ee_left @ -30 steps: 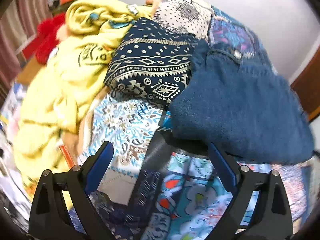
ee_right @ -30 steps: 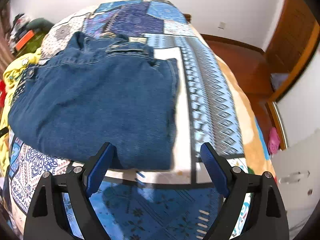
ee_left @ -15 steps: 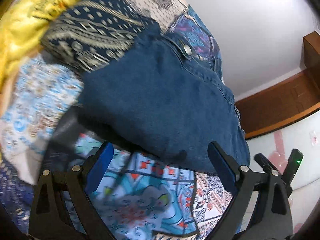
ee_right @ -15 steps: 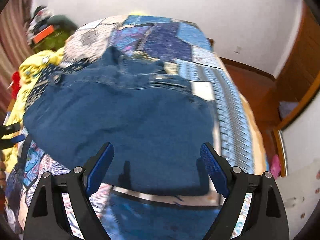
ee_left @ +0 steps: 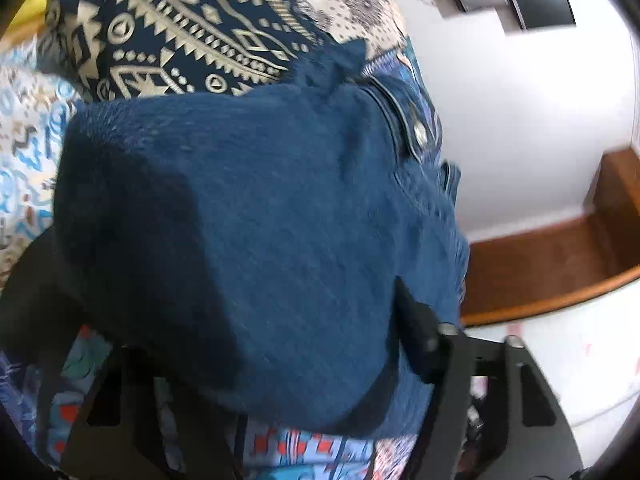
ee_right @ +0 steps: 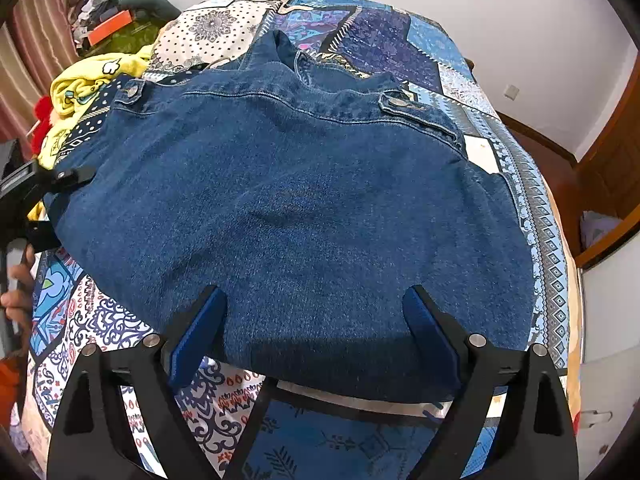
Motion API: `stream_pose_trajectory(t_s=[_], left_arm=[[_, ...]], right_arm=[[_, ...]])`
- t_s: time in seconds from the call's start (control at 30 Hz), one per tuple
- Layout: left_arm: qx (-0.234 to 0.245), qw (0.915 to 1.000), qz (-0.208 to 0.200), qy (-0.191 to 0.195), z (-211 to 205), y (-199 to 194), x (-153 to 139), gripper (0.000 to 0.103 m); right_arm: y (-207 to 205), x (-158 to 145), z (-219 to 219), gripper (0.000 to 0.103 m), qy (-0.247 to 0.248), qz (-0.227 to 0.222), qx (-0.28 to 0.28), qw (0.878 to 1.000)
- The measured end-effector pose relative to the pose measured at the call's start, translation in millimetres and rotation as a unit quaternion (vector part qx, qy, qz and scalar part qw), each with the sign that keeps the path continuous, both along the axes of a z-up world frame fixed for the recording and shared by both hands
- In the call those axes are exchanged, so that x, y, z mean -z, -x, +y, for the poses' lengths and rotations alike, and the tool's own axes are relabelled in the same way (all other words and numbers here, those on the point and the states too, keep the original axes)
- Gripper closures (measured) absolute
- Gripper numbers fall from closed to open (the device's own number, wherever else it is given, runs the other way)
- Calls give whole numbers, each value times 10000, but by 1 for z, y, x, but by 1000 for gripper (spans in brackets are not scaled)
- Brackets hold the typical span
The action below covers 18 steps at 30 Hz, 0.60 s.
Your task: Fold large clothes
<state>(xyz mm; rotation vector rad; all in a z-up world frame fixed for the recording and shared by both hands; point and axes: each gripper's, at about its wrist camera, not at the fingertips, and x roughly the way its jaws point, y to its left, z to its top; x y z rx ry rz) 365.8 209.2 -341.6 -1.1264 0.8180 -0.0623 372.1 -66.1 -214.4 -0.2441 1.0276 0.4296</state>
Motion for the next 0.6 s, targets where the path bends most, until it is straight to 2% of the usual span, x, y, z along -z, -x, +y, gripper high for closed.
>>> stream_pose_trajectory(t_s=[0.07, 0.1, 0.17, 0.27, 0.4, 0.5, 0.6], left_arm=[[-154, 9999, -23, 66, 4, 0, 3, 57], [-208, 9998, -28, -22, 2, 0, 1, 59], [-272, 9986, -46, -453, -2, 0, -14, 66], [-254, 9939, -205, -1051, -12, 1, -44, 71], [-196, 9909, -796, -1063, -15, 4, -91, 76], [-235, 9853, -1079, -1303, -18, 9, -123, 79], [-327, 9760, -1329, -1694, -20, 21, -155, 79]], right_arm=[[-1, 0, 1, 12, 1, 27, 10, 10000], [-1, 0, 1, 12, 11, 36, 20, 10000], [0, 0, 2, 12, 37, 57, 40, 10000], [0, -3, 5, 13, 102, 155, 51, 9998], [2, -12, 10, 13, 72, 212, -59, 9997], [4, -24, 22, 13, 7, 89, -138, 9999], [6, -39, 39, 13, -282, 5, -232, 9993]])
